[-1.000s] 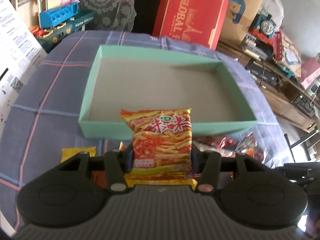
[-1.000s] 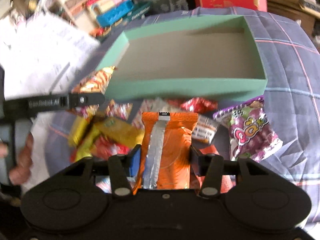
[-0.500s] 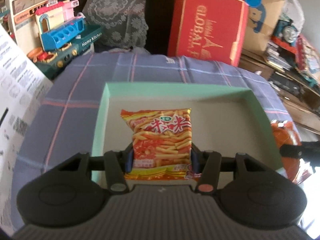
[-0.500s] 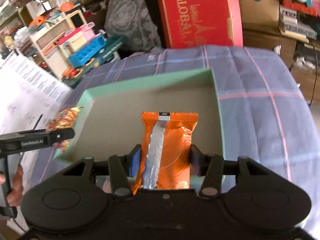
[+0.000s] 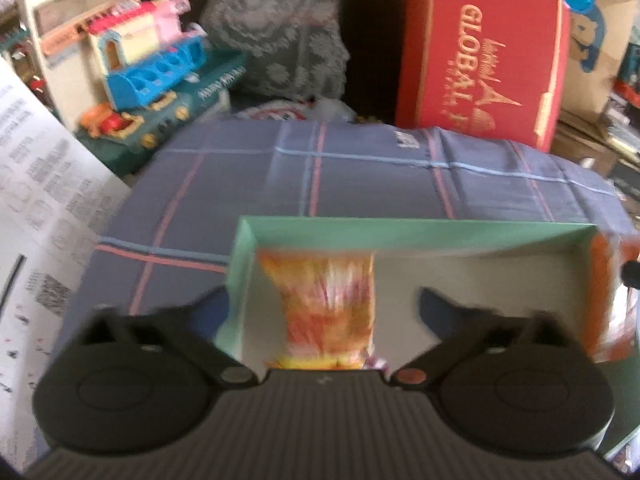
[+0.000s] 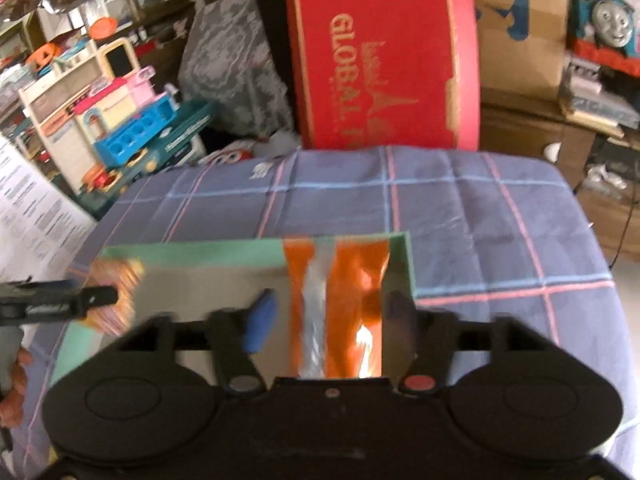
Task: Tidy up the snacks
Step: 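Lower both snacks into the green tray and open both tools, then grasp the orange wrapped snack with the right tool while the left tool grasps the pink candy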
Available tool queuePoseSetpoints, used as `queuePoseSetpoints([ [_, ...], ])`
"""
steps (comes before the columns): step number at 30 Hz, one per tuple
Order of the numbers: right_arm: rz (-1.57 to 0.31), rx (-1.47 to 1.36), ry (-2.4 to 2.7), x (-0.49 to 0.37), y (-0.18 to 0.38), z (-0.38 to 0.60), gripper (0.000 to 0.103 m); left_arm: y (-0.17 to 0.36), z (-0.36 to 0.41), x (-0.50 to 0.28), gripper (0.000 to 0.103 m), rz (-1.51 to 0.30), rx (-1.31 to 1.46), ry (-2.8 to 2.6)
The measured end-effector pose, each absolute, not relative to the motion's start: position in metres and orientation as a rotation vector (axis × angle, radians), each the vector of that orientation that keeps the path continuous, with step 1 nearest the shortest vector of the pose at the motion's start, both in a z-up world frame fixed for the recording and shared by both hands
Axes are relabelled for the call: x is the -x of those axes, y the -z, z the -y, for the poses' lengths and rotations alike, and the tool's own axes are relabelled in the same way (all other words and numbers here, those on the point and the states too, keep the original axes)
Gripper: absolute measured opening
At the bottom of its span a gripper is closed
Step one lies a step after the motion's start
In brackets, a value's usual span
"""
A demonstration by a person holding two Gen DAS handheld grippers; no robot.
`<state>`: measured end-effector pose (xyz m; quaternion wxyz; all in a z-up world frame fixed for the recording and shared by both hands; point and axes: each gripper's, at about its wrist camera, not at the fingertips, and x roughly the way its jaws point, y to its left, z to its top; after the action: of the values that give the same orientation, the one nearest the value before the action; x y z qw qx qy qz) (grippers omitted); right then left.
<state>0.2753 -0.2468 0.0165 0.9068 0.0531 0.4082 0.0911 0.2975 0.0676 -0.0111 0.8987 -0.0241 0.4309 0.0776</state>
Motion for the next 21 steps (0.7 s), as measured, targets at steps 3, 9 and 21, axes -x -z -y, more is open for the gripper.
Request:
queuePoseSetpoints([
  [3, -0.819, -0.132, -0.171, -0.269, -0.016, 0.249, 0.103, 0.010, -0.058, -0.290, 0.103, -0.896, 0.024, -0.121],
  [9, -0.833, -0.130, -0.179, -0.248, -0.015, 0.254, 0.103, 0.007, -0.038, -0.262, 0.103, -0.915, 0.010, -0.066],
  [21, -0.892, -0.157, -0.258, -0.160, -0.018, 0.264, 0.103, 0.012, -0.002, -0.167, 0.103, -0.965, -0.047, 0.056],
])
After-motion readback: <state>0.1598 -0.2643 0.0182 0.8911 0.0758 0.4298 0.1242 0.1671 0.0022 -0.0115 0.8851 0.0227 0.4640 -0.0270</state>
